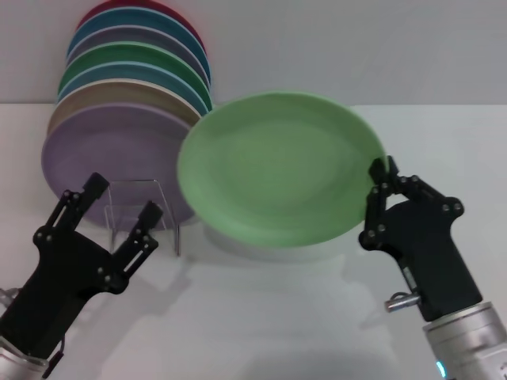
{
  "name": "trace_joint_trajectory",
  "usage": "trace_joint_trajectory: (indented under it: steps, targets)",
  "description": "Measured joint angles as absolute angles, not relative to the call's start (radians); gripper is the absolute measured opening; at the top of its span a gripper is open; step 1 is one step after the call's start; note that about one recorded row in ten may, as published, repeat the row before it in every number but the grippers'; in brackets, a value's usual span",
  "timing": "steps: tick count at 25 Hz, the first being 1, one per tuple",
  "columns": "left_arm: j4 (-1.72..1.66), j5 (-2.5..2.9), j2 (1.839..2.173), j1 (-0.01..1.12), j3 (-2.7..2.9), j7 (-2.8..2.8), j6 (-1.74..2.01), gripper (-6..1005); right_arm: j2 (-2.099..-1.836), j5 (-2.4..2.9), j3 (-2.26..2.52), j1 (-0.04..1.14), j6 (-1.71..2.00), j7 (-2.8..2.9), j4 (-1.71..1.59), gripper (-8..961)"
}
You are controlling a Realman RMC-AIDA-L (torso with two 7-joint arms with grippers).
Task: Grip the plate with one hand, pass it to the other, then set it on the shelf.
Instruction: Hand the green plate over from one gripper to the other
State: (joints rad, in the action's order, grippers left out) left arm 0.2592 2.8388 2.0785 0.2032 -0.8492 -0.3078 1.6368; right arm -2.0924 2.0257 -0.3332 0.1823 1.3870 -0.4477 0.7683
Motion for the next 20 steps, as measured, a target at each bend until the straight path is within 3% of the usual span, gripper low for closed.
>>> trace_joint_trajectory:
  steps: [20]
  targets:
    - [0.296,2.828,2.077,0.236,-0.832,-0.272,1.494,795,-2.091,2.003,-0.249,0.189,1.387,-0.597,0.833,18]
